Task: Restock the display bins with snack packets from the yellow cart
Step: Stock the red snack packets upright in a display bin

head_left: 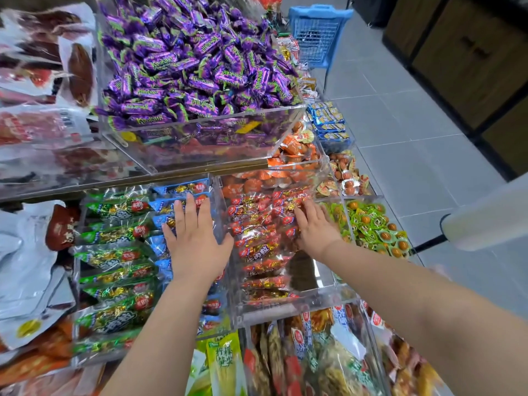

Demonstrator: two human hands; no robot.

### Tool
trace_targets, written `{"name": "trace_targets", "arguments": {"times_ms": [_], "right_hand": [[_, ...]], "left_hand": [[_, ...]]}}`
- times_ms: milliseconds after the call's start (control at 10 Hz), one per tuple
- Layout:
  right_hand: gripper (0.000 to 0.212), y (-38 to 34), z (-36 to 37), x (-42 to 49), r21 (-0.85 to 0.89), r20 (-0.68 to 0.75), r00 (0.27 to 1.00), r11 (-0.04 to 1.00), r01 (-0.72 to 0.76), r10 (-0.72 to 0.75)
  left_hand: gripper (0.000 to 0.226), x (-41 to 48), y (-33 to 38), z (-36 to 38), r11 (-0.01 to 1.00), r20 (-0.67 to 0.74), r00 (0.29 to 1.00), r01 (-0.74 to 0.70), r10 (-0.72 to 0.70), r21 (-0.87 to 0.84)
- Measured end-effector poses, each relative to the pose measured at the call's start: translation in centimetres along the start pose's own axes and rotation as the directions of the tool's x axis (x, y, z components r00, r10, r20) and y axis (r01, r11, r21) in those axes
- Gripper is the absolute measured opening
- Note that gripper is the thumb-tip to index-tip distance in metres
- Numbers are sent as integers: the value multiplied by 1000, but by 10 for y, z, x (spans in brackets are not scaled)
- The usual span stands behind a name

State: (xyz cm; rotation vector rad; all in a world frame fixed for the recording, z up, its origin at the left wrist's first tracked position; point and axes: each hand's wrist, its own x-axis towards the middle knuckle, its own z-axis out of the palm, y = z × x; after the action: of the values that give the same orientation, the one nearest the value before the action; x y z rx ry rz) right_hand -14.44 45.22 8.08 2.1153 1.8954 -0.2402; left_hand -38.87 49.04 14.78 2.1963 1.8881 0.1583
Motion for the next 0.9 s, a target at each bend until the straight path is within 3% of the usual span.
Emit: {"name": "trace_targets", "arguments": {"times_ms": [200,300,500,700,800,900], "right_hand": [[106,-9,2,1,-58,61,998,998,3,0],[104,-14,4,3,-128,47,996,989,76,-71],[88,-13,13,18,-4,101,993,998,-65,65],[91,-12,14,27,58,154,982,992,-115,105],[113,-9,9,20,36,152,986,997,-69,63],[115,-5,3,9,88,105,994,996,-17,8]], "left_hand": [[80,0,0,0,1000,-7,1000,2,-2,5],[79,0,1,1,1000,-16,1000,7,-7,5],[79,0,-1,2,1000,-24,1000,1,-1,-3],[78,-1,-2,2,1000,-24,1000,-6,6,0],[76,-1,0,1,1000,-20,1000,3,-3,-9],[75,-1,0,-2,1000,-1,1000,5,-5,-20]]}}
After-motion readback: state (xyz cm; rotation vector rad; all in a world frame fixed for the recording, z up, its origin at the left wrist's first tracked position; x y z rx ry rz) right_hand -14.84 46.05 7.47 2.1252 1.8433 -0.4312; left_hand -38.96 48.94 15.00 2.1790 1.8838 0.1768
